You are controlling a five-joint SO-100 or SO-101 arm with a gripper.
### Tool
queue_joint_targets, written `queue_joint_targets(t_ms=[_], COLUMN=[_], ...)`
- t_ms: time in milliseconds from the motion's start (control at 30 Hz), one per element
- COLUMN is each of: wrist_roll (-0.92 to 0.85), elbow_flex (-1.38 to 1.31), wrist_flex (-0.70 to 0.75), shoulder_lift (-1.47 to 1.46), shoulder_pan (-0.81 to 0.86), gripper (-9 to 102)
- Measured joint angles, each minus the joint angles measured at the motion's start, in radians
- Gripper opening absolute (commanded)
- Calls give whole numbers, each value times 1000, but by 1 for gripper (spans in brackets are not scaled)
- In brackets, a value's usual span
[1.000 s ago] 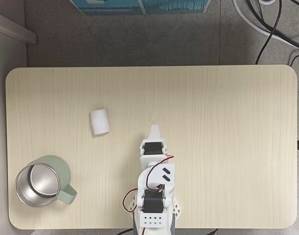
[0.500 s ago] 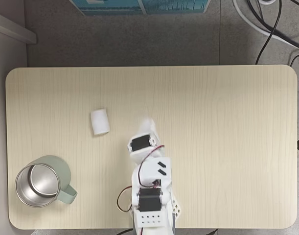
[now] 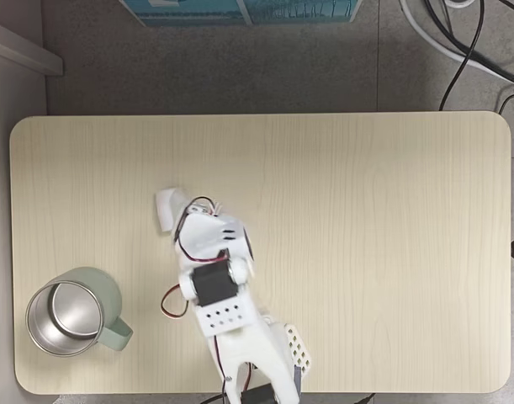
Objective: Grasp a dressing and put it in the cup.
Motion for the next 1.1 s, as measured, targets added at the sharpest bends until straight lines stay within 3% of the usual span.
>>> queue_joint_targets(t_ms=[500, 833, 1000, 1100], wrist_roll=[-29, 25, 41, 66], elbow_flex=[124, 143, 143, 144], wrist_flex=[-118, -198, -227, -247], shoulder_lift=[511, 670, 690, 690], shoulder_pan=[-60, -103, -129, -118], gripper=[33, 31, 20, 1])
